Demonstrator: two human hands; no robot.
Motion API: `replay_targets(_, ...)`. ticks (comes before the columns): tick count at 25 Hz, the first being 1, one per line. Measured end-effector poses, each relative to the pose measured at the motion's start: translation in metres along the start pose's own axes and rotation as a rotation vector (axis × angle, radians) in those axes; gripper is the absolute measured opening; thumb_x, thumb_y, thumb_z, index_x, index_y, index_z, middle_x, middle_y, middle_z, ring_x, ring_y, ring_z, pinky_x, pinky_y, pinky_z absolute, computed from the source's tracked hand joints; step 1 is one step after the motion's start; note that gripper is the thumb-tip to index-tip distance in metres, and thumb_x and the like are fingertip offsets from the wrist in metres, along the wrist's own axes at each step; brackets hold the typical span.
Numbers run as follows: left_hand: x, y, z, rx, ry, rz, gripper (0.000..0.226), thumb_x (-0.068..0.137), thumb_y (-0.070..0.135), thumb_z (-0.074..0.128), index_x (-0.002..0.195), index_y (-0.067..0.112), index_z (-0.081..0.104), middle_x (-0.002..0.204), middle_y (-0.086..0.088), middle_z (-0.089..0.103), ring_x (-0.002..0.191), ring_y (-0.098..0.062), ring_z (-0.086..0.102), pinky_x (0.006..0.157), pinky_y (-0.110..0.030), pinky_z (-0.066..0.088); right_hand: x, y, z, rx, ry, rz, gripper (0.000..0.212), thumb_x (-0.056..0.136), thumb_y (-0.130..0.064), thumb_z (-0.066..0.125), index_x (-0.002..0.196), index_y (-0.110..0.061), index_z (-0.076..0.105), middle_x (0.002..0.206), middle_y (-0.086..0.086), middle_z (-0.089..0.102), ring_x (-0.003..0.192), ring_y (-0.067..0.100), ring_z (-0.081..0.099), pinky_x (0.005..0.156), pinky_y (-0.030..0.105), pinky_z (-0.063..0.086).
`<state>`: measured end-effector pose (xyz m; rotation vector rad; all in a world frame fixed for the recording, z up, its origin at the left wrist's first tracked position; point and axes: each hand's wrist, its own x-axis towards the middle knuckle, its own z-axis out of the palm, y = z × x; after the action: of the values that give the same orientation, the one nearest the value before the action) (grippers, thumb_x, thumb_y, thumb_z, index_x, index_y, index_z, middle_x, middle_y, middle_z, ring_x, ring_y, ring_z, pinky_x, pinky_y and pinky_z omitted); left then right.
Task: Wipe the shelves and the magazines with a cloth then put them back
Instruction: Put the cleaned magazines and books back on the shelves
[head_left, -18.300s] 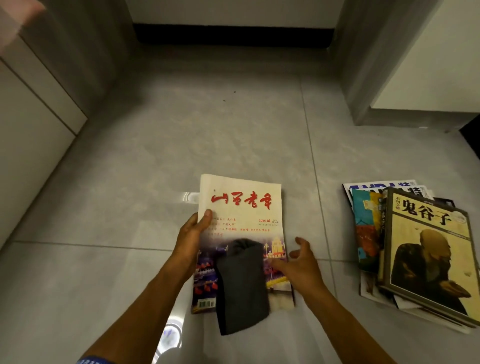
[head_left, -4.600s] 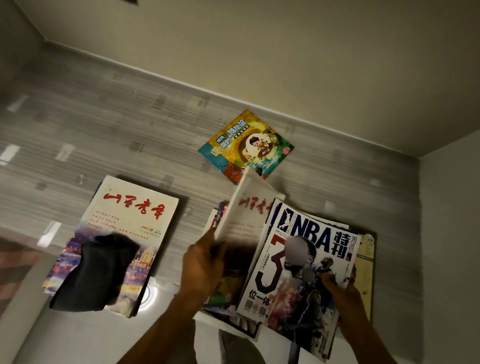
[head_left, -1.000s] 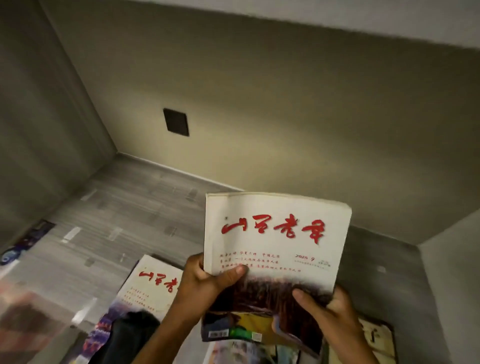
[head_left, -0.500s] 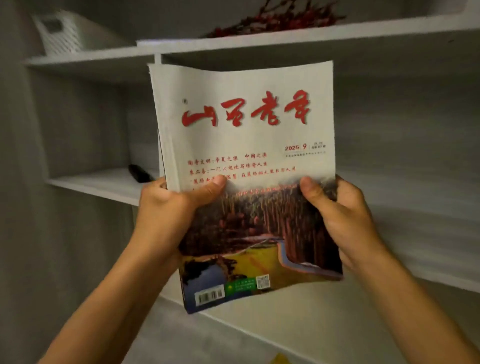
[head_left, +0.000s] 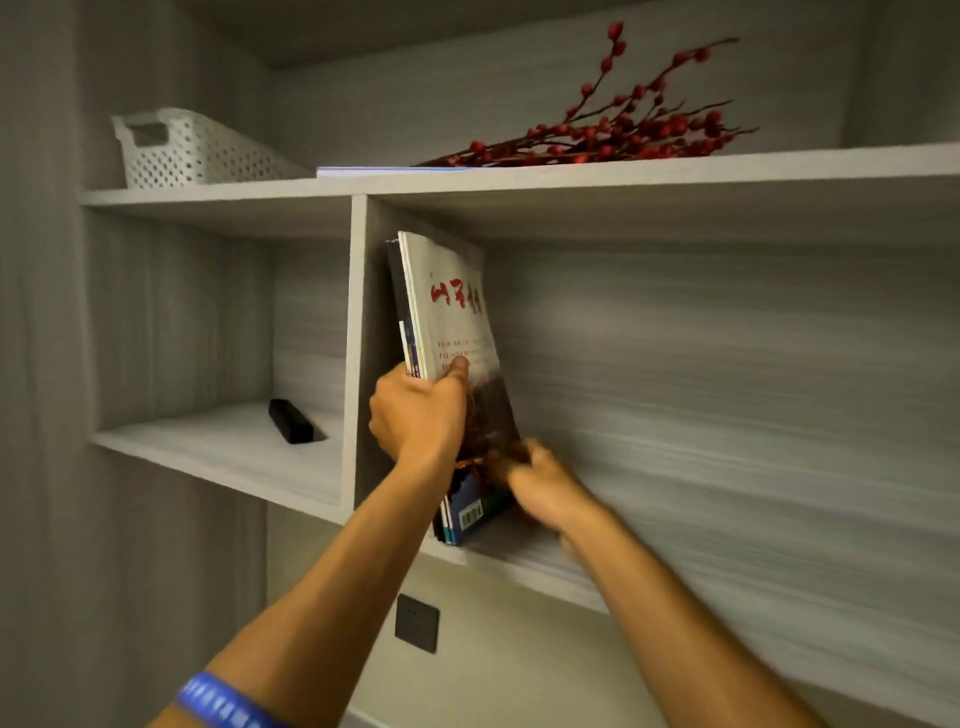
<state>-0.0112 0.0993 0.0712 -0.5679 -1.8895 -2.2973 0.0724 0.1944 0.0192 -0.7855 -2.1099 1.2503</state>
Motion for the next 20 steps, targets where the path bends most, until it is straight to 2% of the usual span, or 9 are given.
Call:
replay_targets(3,0.022,-0.013,0.021,-0.009,0.03,0.054,0.036,0.078,0.04,0.075,0.102,0.015,0.067,0.099,-0.005,0.071,0.09,-0.023,0.068,0.078,-0.038,0.058,0.016,0.015,0.021,-0.058,0.046,-0.03,0.037,0.093,-0.048,0.047,0.128,-0.036,0.047,0.136,0.0,0.053,0.12,0.024,0.051,0.1,0.039,0.042)
replay_targets(6,0.039,-0.023,0.041,-0.017,-0.029,0.085,0.031,0.081,0.038,0.072,0.101,0.014,0.065,0.101,-0.007,0.071,0.09,-0.024,0.069,0.076,-0.038,0.059,0.027,0.015,0.029,-0.188,0.039,-0.004,0.051,0.092,-0.053,0.041,0.14,-0.039,0.034,0.143,0.003,0.047,0.126,0.03,0.046,0.104,0.043,0.039)
replay_targets(9,0.053,-0.032,0.056,-0.054,-0.033,0.049,0.028,0.082,0.044,0.069,0.094,0.02,0.06,0.1,-0.007,0.071,0.089,-0.024,0.069,0.076,-0.042,0.059,0.028,0.016,0.029,-0.26,0.03,-0.01,0.049,0.094,-0.045,0.041,0.141,-0.036,0.031,0.143,0.004,0.046,0.125,0.031,0.046,0.103,0.044,0.04)
replay_targets(13,0.052,-0.043,0.056,0.003,-0.079,0.05,0.035,0.083,0.044,0.068,0.105,0.017,0.061,0.107,-0.006,0.07,0.095,-0.024,0.068,0.078,-0.042,0.059,0.021,0.014,0.024,-0.258,0.043,-0.046,0.049,0.094,-0.037,0.046,0.141,-0.032,0.033,0.141,0.005,0.048,0.122,0.03,0.048,0.1,0.041,0.043)
replay_targets(16,0.036,-0.053,0.037,0.1,-0.126,0.024,0.041,0.081,0.042,0.07,0.11,0.014,0.061,0.103,-0.008,0.069,0.096,-0.026,0.066,0.084,-0.044,0.056,0.015,0.009,0.022,-0.264,0.062,-0.08,0.043,0.092,-0.033,0.051,0.134,-0.029,0.043,0.134,0.005,0.054,0.115,0.028,0.053,0.096,0.04,0.046)
replay_targets(18,0.014,-0.06,0.007,0.138,-0.144,0.106,0.041,0.082,0.038,0.07,0.117,0.018,0.058,0.111,-0.004,0.067,0.103,-0.022,0.063,0.091,-0.043,0.053,0.001,0.004,0.02,-0.276,0.094,-0.197,0.036,0.091,-0.029,0.056,0.127,-0.026,0.052,0.124,0.005,0.061,0.109,0.025,0.058,0.09,0.038,0.05)
replay_targets(20,-0.019,-0.067,-0.033,0.09,-0.181,0.208,0.042,0.087,0.028,0.067,0.126,0.022,0.054,0.122,0.003,0.062,0.111,-0.012,0.059,0.095,-0.034,0.051,-0.032,0.005,0.016,-0.176,0.202,-0.421,0.026,0.09,-0.027,0.06,0.115,-0.026,0.061,0.111,0.0,0.067,0.101,0.017,0.062,0.083,0.03,0.052)
